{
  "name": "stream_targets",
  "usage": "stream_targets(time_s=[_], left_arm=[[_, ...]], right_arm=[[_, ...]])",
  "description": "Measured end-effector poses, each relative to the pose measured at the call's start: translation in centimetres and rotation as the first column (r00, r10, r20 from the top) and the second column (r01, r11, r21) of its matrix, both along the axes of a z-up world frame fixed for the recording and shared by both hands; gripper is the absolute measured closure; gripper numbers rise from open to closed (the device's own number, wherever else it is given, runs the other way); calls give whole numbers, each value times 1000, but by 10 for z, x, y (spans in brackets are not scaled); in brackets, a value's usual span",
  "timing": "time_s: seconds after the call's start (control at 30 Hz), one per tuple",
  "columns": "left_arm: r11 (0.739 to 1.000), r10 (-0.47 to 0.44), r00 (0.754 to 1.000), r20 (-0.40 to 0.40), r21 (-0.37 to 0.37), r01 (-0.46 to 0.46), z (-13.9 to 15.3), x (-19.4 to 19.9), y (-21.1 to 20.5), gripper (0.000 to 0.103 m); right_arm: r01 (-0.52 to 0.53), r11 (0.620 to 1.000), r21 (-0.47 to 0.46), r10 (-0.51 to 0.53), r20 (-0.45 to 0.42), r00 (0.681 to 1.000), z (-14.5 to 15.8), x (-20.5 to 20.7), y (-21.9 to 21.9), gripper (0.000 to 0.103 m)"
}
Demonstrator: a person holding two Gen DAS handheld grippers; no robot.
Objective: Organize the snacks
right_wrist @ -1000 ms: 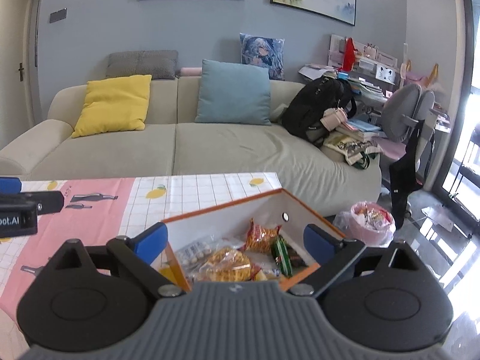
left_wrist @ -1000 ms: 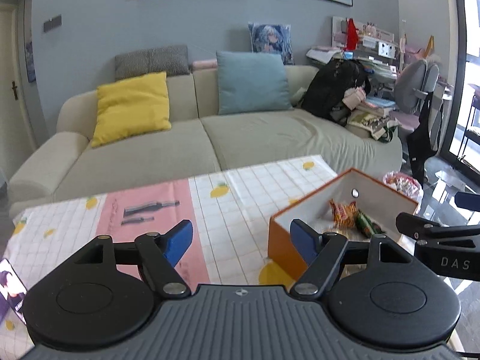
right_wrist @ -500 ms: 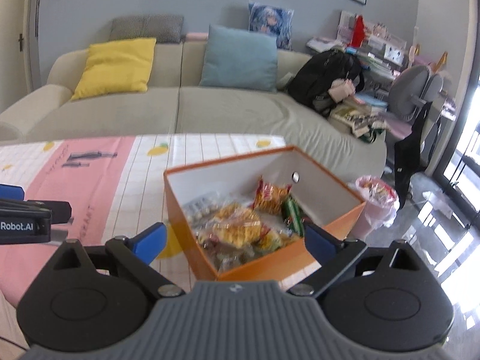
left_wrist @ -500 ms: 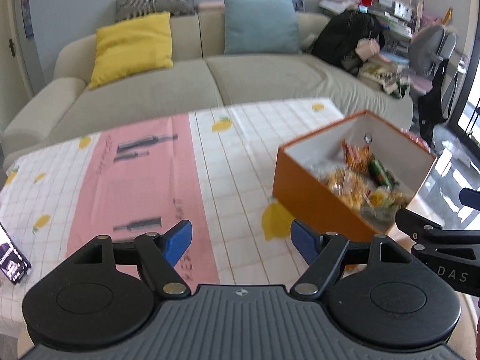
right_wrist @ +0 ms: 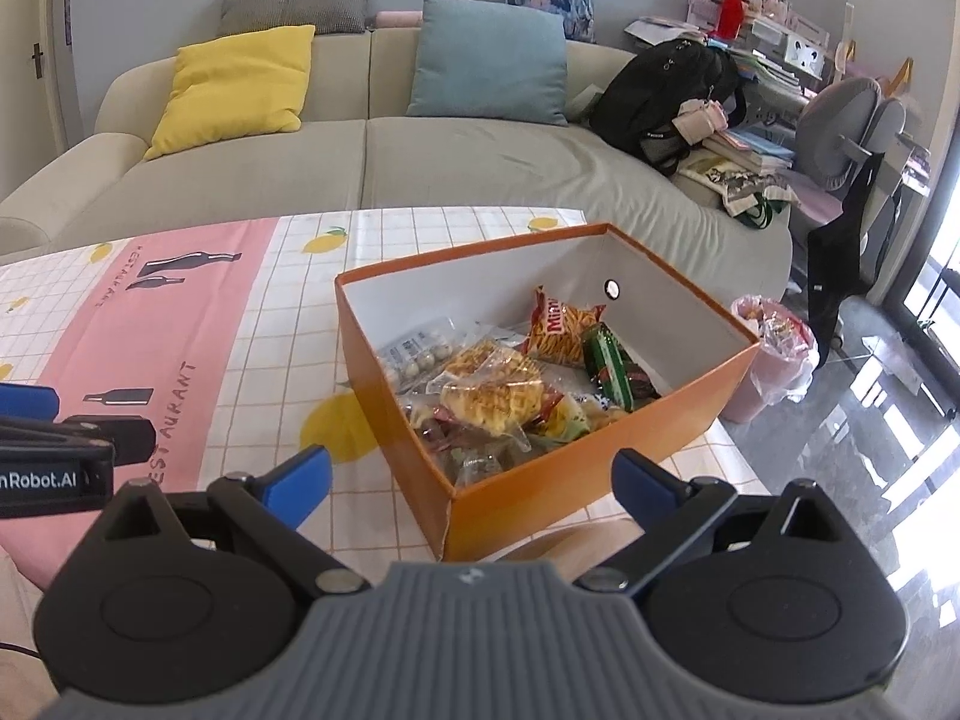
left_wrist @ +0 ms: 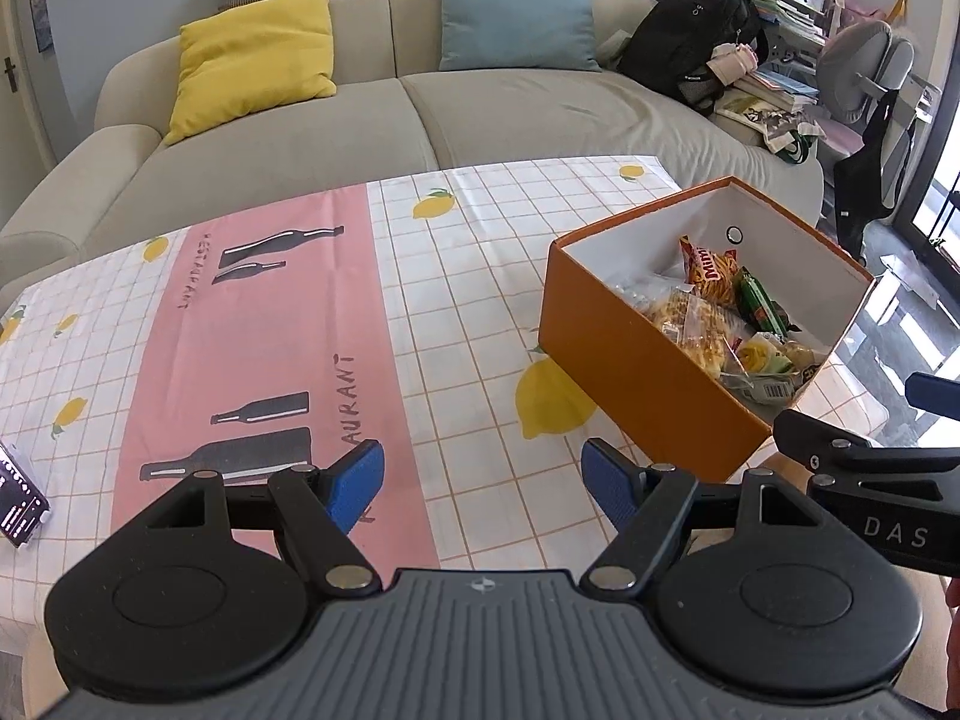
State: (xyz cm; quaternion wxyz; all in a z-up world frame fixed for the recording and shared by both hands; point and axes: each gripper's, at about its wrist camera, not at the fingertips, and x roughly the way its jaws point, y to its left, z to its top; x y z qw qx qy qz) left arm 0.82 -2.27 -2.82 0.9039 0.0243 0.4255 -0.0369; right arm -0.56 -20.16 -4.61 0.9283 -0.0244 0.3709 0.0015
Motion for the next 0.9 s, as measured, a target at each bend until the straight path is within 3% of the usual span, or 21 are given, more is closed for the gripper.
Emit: stream_targets(time_s=[0.9], left_arm=[[1000,4,1000,-15,-15,-4,0,-1,0,17]], right_arm=[[6,1000,-2,-6,-22,1000,-1,4,3,4]])
